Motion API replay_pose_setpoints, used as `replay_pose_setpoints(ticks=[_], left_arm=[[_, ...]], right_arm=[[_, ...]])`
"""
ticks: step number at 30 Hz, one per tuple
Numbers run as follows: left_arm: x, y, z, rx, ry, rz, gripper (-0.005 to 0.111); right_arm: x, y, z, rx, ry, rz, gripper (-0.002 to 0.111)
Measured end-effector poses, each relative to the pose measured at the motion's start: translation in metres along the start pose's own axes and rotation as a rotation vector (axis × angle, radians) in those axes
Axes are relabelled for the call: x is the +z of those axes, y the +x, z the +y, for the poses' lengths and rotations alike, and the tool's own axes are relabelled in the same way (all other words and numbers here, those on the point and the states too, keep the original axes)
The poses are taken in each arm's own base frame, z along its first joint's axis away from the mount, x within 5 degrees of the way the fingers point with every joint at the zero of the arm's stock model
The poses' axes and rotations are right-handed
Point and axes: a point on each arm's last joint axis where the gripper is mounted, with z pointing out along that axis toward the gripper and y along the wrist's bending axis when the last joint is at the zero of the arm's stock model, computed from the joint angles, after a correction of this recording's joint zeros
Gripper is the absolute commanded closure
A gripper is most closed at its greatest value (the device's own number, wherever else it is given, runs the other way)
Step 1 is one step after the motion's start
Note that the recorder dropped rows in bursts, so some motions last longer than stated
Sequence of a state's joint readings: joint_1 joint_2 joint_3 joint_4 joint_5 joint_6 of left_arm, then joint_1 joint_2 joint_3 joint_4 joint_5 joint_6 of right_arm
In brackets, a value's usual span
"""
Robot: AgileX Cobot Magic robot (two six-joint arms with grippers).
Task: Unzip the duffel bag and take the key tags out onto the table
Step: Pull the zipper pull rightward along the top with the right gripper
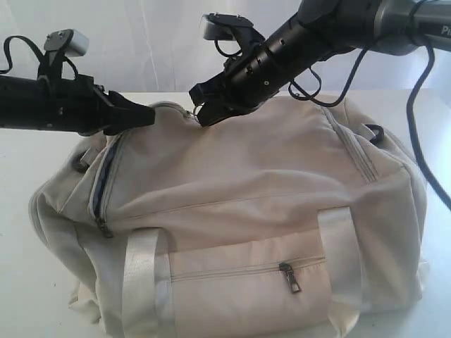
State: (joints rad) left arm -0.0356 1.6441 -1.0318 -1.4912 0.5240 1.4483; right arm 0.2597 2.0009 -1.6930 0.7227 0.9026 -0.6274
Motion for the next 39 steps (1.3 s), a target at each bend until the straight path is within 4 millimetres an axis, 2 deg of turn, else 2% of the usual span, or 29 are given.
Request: replay_pose_setpoints(ticks=[2,8,20,32,35,39], left_arm=[[0.001,0.001,0.001,-0.002,0.0,0.004,0.107],[0.0,0.002,-0.001,-0.009,0.004,0.022,0.107],[-0.026,-0.007,-0.019,0.081,-0.025,0.107,0.107],[-0.044,-0.005,-0.03,0.123,-0.053,0.23,0.107],[-0.045,-0.005,-0.03,0.123,-0.057,0.232,0.107],[-0.045,-0.005,-0.03,0.125,-0.059,0.233,0.107]], right_arm=[[0.0,0.0,0.0,0.0,0.0,0.0,0.108],[0.0,0.0,0.0,0.0,0.002,-0.003,0.108],[0.0,-0.007,-0.005,0.049,0.053,-0.077,0.108],[-0.001,-0.01,-0.007,0.114,0.075,-0.119,0.108],[-0.005,-0.014,-0.006,0.109,0.087,-0.146,0.108],[-0.021,-0.022,-0.001,0.085,0.118,-0.213,0.108]])
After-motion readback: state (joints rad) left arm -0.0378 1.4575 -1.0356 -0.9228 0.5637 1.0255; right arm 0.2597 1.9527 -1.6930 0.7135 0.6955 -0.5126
